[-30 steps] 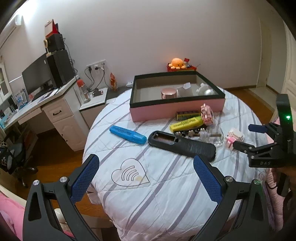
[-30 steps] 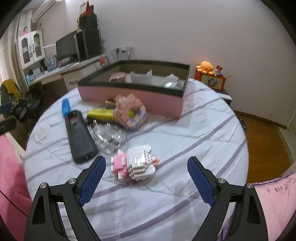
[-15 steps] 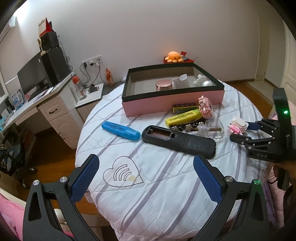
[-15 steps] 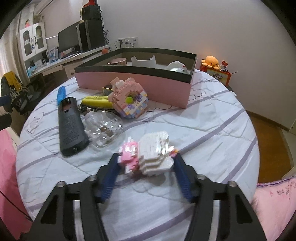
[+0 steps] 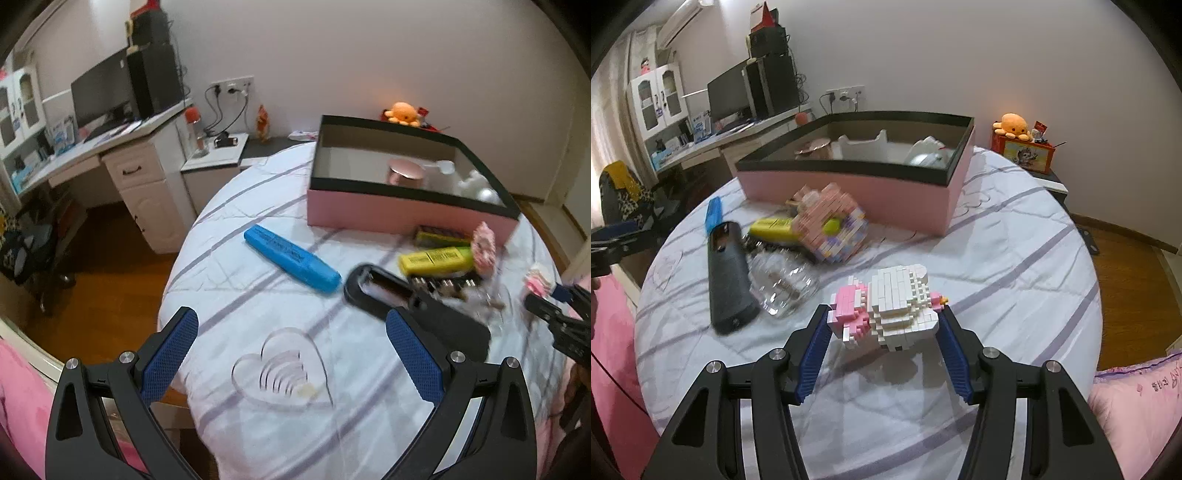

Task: Organize rigid objects
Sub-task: 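Grasp the pink-white block toy with the right gripper while the left grasps the blue highlighter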

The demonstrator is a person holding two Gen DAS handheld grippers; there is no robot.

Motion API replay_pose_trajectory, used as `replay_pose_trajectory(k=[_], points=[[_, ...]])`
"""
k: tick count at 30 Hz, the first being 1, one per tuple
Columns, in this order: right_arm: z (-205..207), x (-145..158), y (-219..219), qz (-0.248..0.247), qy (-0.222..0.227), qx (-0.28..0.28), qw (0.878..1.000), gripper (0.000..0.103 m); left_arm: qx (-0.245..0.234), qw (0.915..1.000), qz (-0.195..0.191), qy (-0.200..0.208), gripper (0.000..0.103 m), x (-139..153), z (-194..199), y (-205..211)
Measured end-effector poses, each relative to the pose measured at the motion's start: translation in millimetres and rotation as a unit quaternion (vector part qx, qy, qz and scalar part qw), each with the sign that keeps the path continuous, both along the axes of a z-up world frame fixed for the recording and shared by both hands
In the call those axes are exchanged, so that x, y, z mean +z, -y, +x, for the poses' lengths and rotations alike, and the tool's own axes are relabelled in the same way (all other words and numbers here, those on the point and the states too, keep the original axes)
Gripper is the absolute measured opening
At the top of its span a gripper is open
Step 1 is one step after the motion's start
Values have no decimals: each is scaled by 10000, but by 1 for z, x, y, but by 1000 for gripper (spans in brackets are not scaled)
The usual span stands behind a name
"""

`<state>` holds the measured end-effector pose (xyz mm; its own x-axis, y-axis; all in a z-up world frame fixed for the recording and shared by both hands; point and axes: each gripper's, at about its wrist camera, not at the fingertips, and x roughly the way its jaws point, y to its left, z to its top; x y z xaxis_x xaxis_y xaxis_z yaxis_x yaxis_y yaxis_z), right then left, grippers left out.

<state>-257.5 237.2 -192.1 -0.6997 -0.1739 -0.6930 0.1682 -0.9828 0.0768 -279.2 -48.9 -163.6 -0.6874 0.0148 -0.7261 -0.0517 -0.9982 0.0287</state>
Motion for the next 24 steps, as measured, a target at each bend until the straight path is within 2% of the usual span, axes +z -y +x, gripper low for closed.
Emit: replay_pose_trajectory(k=[7, 13, 17, 20, 24], points=[[-25, 4, -15, -31, -14, -144, 9999, 58, 487, 9982, -88, 339, 103, -21, -56, 0], [-45, 0, -20, -28, 83, -95, 9999, 58, 795, 9932, 161, 839, 103, -45, -98, 7], [-56, -4, -21, -31, 183, -39, 9998, 58, 711, 9934, -86, 896, 103, -55, -105, 5], [-61, -7, -22, -30, 255, -9, 9997, 58, 622, 9940, 67, 894, 103, -57, -102, 14], [-61, -11, -21, -16, 304, 8, 9995, 58, 752, 9934, -36, 868, 103, -55, -91, 30]])
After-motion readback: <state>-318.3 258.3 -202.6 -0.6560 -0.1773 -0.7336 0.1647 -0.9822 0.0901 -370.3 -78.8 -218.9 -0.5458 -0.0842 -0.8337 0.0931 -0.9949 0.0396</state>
